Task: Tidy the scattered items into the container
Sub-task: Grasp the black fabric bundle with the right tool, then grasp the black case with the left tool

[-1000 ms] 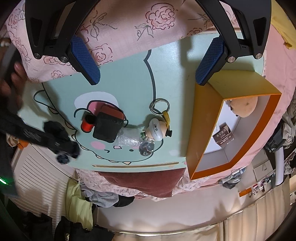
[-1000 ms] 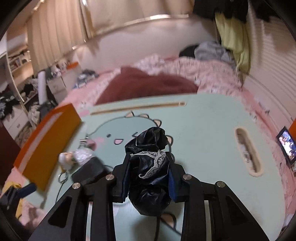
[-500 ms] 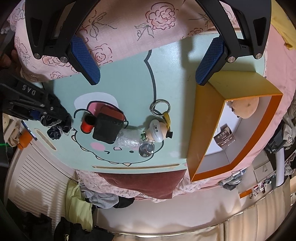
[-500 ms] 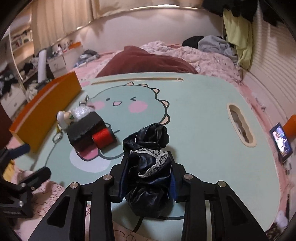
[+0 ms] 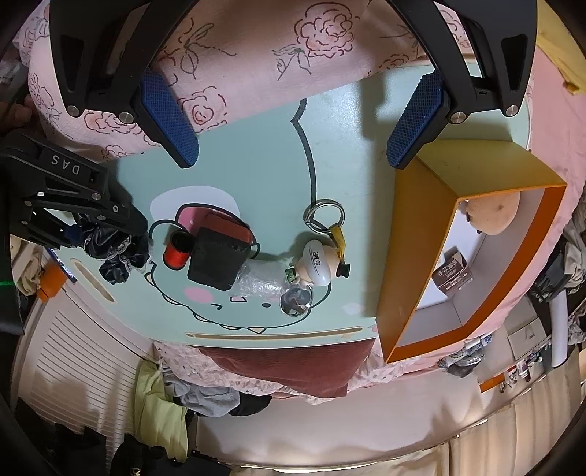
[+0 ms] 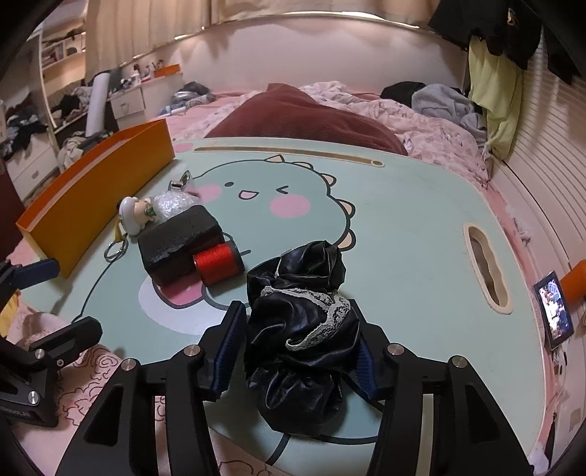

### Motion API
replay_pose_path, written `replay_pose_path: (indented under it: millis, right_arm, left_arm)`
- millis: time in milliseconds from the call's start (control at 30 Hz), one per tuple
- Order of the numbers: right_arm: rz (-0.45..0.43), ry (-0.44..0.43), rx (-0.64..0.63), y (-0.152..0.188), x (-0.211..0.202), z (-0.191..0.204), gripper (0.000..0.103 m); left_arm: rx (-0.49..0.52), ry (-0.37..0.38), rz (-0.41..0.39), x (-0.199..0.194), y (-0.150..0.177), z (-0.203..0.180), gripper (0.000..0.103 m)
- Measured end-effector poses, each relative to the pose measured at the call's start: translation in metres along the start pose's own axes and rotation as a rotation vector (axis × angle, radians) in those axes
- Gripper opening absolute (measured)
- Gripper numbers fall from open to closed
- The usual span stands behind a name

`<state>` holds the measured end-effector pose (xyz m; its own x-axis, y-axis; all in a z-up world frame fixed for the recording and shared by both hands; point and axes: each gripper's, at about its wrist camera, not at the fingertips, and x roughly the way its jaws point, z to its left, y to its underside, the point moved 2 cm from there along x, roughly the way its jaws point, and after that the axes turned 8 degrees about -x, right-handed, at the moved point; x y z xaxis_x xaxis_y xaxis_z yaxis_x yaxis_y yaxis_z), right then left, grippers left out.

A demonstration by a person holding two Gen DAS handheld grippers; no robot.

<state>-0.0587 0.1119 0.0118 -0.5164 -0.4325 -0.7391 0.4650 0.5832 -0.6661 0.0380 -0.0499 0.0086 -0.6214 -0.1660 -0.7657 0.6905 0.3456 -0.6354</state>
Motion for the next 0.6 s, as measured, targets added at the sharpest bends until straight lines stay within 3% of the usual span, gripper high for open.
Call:
replay_pose_path:
  millis: [167,333,433,600]
  right_arm:
    - [-0.007,0.015,0.005,0.0,-0.001,0.002,0.052]
    - [-0.023,0.015,0.03,0.0,-0.002,-0.003,0.036]
    - [-0.041,0.031,0.069,0.002,-0.006,-0.01,0.032]
    - [-0.106,0.085,0.12,0.003,-0.018,-0.019,0.031]
  left_arm:
    - [-0.003,0.003,0.007,0.002,0.0,0.0,0.103]
    - [0.002,0.005,-0.002,0.0,0.0,-0.002,0.103]
    - [0.011,0.013,-0.009,-0.002,-0.002,-0.004,0.102]
    - [0.059,0.117,-0.011,-0.006,-0.014,-0.016,0.084]
